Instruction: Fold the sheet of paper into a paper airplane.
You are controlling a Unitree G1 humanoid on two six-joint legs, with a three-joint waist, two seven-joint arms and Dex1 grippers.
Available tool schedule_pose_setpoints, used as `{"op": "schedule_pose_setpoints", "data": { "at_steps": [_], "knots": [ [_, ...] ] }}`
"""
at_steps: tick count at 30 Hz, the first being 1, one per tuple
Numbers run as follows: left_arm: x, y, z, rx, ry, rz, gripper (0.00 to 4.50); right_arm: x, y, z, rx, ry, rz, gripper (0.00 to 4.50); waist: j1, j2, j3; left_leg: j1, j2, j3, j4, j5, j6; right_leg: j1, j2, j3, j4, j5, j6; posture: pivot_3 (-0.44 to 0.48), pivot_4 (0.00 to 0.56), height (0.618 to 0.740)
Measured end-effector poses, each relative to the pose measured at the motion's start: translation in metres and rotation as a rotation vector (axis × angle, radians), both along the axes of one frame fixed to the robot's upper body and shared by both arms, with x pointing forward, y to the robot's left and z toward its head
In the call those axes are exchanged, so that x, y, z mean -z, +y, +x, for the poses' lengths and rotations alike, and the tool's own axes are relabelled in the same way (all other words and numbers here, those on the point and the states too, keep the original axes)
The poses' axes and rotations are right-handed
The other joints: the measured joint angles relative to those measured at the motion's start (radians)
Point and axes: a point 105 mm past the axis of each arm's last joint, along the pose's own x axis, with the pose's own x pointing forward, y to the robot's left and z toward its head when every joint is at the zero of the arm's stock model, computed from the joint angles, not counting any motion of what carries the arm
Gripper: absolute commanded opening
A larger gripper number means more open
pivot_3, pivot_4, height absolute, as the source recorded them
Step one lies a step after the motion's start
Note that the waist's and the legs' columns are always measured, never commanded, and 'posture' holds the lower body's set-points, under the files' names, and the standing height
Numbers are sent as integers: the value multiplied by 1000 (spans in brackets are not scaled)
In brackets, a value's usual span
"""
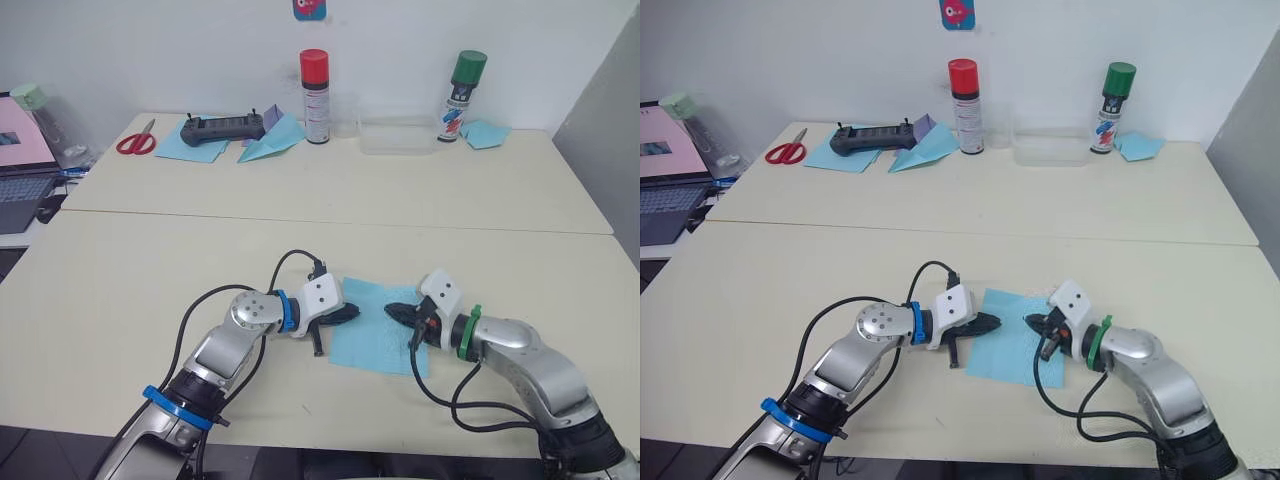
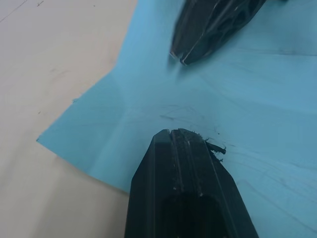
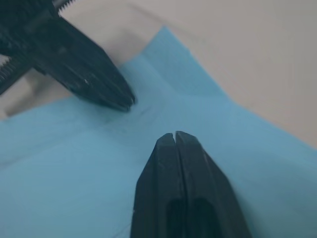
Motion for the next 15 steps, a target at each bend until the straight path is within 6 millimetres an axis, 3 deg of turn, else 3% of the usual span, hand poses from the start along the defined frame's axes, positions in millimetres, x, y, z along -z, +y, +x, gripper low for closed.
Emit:
{"op": "schedule_pose_setpoints", "data": {
  "at_steps": [4,10,13,15],
  "knots": [
    [-1,-1,0,-11,9,-8,0,4,-7,3,37,-26,10,30,-1,0,0,6,0,0,0,0,0,6,0,0,-1,-1,-1,0,150,740],
    [0,2,-1,-32,23,-21,0,2,-52,17,240,-89,8,30,0,-1,0,7,0,1,-1,0,0,7,0,1,-1,-1,-1,0,150,740],
    [0,3,-2,-43,34,-31,0,2,-56,18,251,-118,3,30,-2,-1,0,7,0,1,-2,0,0,6,0,1,0,-1,-2,0,150,740],
    [-1,4,-2,-54,52,-42,0,-2,-48,18,232,-137,51,30,-3,-1,0,7,0,1,-2,0,0,6,0,1,0,-1,-2,0,150,740]
  ]
}}
